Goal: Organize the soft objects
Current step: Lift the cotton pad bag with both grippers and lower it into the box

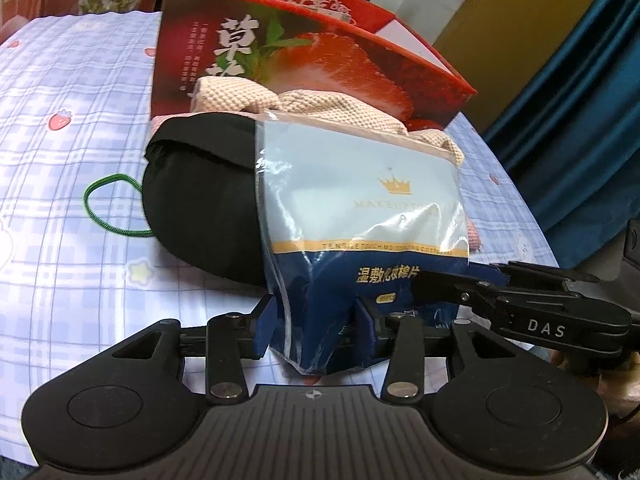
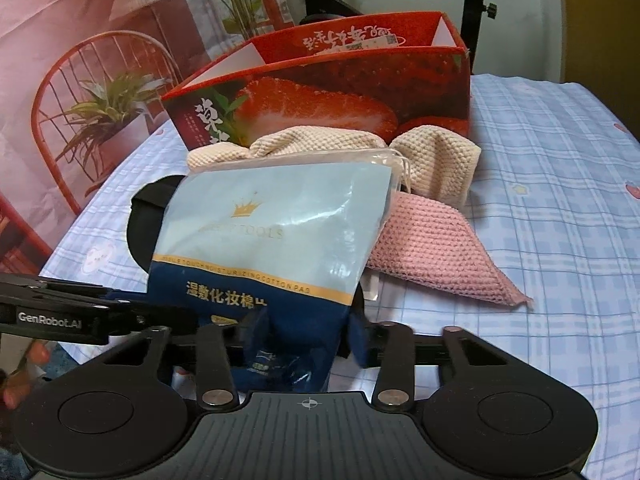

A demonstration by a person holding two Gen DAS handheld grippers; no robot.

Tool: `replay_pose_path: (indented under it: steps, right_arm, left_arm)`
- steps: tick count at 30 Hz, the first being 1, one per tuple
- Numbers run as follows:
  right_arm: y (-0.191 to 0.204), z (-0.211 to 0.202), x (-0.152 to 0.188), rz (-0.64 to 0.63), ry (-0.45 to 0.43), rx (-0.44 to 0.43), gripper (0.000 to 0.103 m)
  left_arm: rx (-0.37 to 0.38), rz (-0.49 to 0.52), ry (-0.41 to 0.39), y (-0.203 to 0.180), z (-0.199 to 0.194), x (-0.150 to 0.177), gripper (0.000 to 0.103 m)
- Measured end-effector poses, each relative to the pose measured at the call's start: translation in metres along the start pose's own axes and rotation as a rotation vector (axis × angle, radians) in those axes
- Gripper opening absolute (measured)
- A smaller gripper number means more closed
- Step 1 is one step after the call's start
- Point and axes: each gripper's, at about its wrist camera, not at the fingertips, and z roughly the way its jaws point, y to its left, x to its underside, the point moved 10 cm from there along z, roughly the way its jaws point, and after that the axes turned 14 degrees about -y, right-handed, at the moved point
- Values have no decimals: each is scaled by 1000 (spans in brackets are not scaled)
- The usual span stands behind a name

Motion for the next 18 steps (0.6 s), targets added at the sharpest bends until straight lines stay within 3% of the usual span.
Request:
replay_pose_path:
  steps: [8, 18]
  right_arm:
    - [12, -11, -26, -36, -75, -34, 26]
    - [29, -34, -106, -111, -229, -71, 26]
  left_arm:
    - [16, 38, -75, -7, -20, -31, 41]
    - [33, 124, -272, -38, -57, -111, 41]
